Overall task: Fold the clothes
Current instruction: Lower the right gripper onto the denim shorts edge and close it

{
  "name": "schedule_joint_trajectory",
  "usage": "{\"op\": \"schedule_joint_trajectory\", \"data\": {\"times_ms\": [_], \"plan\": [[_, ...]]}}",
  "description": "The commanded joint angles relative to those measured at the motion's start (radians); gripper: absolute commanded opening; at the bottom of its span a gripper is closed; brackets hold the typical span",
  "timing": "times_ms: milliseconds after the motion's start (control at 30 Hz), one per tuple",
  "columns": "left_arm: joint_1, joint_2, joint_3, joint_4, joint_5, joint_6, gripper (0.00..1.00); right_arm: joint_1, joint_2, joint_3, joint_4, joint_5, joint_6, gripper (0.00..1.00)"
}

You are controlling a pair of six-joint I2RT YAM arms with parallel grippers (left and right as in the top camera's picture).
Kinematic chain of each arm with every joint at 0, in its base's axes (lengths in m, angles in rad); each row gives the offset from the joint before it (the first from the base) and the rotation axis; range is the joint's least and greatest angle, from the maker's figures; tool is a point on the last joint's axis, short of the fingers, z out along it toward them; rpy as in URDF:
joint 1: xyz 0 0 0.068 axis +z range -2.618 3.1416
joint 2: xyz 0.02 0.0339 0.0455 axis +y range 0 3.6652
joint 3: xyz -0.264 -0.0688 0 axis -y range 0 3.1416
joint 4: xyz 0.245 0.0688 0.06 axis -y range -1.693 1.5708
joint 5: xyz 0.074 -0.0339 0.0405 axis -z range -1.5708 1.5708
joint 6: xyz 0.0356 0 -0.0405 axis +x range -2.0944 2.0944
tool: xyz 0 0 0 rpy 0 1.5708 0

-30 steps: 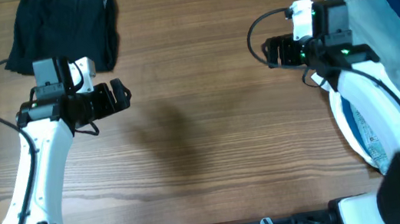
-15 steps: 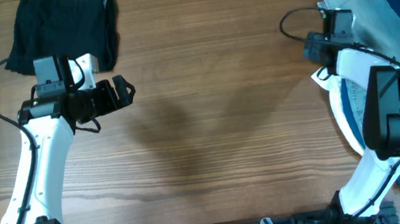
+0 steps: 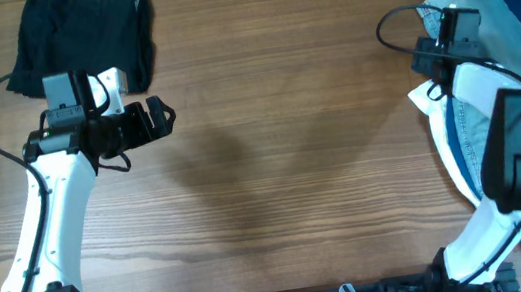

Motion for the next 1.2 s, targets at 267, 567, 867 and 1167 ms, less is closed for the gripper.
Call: {"op": "schedule_joint_trajectory", "data": {"times_ms": [267,567,867,1167], "plan": [[0.005,0.004,0.014,0.011,0.020,-0.032,1.00,0.002,-0.126,0.010,0.024,-0.035,-0.103,0.78],[0.005,0.004,0.014,0.019,0.019,-0.031,1.00,-0.062,0.026,0.010,0.079,-0.065,-0.100,0.71],[0.005,0.004,0.014,0.019,0.019,-0.032,1.00,-0.096,0.077,0.010,0.120,-0.080,-0.074,0.56],[0.005,0.004,0.014,0.019,0.019,-0.032,1.00,-0.096,0.093,0.010,0.120,-0.092,-0.074,0.04]]}}
